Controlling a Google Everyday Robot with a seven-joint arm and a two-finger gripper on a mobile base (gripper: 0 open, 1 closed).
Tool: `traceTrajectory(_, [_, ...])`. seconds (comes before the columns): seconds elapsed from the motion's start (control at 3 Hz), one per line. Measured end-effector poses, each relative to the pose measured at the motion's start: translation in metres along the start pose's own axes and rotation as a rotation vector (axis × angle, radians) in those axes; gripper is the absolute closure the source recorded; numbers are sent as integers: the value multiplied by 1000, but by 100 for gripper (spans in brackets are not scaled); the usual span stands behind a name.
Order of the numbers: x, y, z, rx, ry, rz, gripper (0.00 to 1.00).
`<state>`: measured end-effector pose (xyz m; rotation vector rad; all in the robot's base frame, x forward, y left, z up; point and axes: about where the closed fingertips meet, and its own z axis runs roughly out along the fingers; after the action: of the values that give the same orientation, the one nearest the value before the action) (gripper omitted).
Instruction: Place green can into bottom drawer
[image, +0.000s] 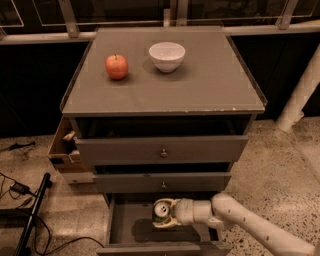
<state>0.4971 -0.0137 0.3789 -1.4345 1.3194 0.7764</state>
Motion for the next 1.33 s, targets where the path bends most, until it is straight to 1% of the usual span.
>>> traceTrajectory(0.33, [33, -11, 13, -2, 6, -7, 100])
traceTrajectory(0.67, [66, -19, 22, 1, 32, -3, 100])
traceTrajectory(1.0, [100, -24, 25, 13, 73, 5, 100])
traceTrajectory(1.33, [102, -23, 26, 14, 74, 6, 100])
